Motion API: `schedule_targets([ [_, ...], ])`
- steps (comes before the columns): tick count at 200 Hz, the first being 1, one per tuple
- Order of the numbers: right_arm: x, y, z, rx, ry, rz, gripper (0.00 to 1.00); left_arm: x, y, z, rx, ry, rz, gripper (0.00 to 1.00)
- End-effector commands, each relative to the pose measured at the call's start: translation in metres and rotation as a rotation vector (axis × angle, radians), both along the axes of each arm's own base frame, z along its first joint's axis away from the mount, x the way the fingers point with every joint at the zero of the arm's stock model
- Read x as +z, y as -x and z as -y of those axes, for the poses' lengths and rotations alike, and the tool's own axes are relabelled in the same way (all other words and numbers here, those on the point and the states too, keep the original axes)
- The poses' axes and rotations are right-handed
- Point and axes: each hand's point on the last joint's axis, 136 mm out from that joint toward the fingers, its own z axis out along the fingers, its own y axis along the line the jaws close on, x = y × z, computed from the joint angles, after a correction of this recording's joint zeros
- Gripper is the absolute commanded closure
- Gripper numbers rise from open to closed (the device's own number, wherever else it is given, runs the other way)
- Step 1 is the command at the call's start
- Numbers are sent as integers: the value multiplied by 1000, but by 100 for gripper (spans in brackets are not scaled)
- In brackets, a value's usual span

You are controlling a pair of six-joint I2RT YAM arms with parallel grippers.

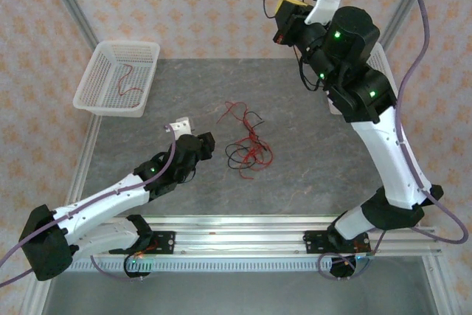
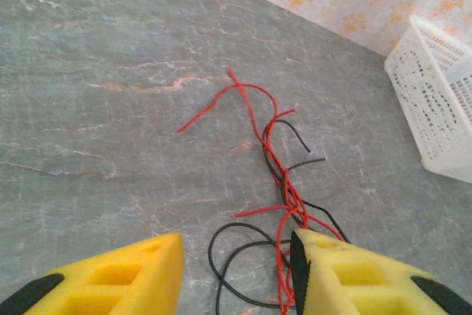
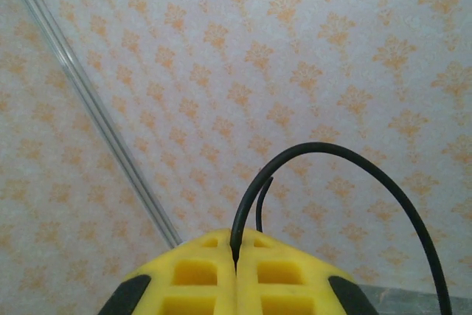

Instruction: Untangle the cables

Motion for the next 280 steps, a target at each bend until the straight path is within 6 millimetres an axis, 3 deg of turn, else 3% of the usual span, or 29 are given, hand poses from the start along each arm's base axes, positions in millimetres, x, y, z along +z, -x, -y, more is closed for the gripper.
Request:
schedule_targets([
  [1, 8, -4, 15, -72, 23, 24, 100, 2, 0, 5, -24, 43, 19, 57],
  [60, 13, -29, 50, -222, 37, 50, 100, 31, 8, -22, 27, 100, 121, 57],
  [114, -2, -80, 95, -312, 40, 21, 100, 36, 17, -60, 99, 283, 204, 57],
  [144, -10, -113, 125, -378, 55, 19, 100, 43, 25, -75, 123, 313, 247, 39],
  [172, -20, -144, 161, -464, 71, 15, 100, 48, 29, -78, 122, 307, 249, 33],
  [191, -39, -169, 190, -522, 64, -28, 100, 50, 29, -77, 115, 310, 248, 33],
  [231, -99, -217, 251, -644, 19, -151, 100, 52, 28, -76, 112, 308, 245, 34],
  [280, -197, -261, 292, -729, 36, -332, 100, 49, 29, -77, 118, 309, 225, 35],
])
